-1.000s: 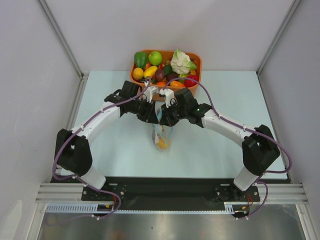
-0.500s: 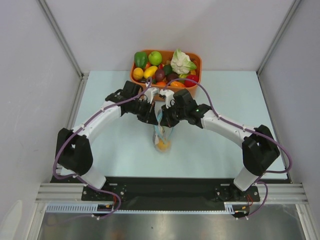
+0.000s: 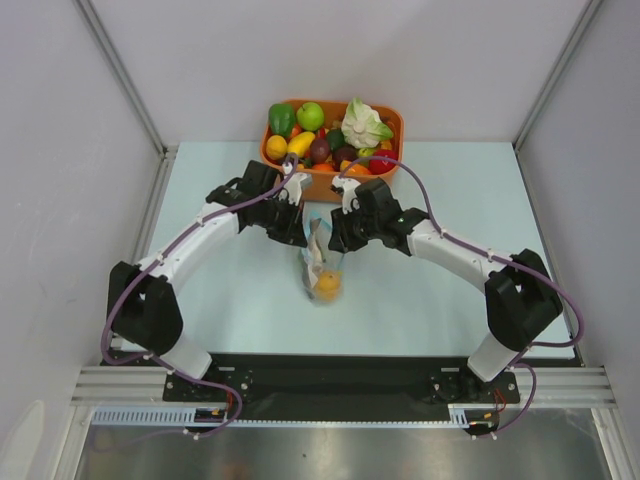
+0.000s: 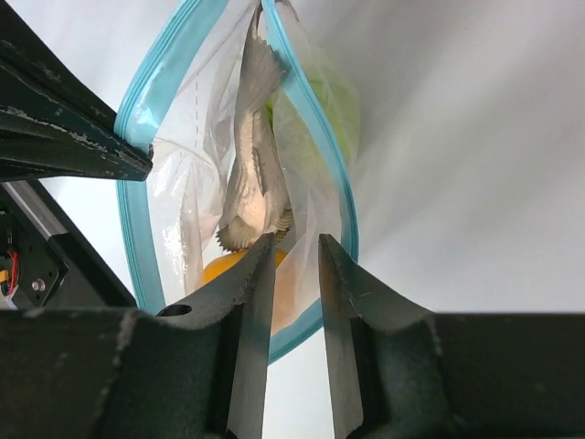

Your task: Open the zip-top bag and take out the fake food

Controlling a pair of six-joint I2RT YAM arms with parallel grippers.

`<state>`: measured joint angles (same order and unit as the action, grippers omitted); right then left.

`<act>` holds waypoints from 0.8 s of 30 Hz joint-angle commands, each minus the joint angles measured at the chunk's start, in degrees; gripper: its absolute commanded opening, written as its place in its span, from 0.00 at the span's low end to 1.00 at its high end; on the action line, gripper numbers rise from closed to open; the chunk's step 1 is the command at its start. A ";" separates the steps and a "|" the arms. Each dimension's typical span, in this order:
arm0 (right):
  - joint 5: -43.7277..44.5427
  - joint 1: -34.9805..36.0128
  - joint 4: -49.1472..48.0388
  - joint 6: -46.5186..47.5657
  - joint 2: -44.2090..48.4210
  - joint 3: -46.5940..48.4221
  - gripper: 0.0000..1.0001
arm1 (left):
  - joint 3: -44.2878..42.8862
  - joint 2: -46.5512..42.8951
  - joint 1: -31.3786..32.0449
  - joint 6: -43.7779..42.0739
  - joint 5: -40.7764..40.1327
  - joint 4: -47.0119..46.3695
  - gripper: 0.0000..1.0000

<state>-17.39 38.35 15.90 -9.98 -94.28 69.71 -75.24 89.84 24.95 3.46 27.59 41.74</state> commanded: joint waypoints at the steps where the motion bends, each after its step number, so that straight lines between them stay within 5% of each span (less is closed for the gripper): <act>1: -0.36 0.41 -2.36 -0.83 1.82 0.16 0.31 | -2.45 -0.29 -0.08 0.67 0.62 1.06 0.00; 24: -2.82 2.43 -4.91 2.95 -7.32 6.58 0.42 | -2.45 -1.51 -0.08 -0.65 4.40 1.33 0.00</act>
<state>-18.94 40.40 13.08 -8.14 -100.75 74.04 -75.46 90.26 24.95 3.44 29.76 42.78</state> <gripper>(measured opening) 0.407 0.008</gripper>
